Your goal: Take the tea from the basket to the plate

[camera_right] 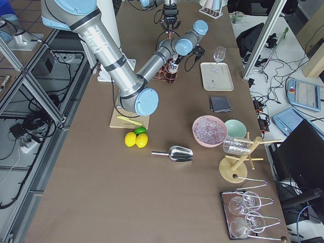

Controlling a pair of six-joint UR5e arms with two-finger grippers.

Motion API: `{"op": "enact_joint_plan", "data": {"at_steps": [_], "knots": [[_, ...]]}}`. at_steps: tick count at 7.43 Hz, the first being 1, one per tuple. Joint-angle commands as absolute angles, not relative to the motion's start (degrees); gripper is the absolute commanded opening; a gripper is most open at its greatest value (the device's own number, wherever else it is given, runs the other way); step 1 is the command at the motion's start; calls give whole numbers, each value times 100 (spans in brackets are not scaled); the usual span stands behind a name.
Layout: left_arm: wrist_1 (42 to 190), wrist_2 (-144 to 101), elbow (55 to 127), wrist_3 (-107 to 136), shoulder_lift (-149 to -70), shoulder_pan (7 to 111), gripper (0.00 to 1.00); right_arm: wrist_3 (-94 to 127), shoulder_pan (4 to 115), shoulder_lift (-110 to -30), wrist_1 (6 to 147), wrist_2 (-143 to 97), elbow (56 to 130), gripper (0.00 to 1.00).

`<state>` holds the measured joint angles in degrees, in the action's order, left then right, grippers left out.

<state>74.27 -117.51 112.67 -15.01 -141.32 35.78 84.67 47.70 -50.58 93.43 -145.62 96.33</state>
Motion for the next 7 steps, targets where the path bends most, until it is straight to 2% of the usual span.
{"op": "enact_joint_plan", "data": {"at_steps": [1,2,4,6,7], "knots": [[7427,-11751,11250,-1503,-14124,3577,0,8481,4544,-5036,9343,-14546,9633,85],[7427,-11751,11241,-1503,-14124,3577,0,8481,4535,-5036,9343,-14555,9642,74],[7435,-11751,11232,-1503,-14124,3568,0,8481,4509,-5036,9334,-14563,9642,36],[7436,-11751,11224,-1503,-14124,3568,0,8481,4483,-5027,9334,-14563,9642,33],[7436,-11760,11224,-1503,-14124,3568,0,8481,4456,-5027,9334,-14563,9650,37]]}}
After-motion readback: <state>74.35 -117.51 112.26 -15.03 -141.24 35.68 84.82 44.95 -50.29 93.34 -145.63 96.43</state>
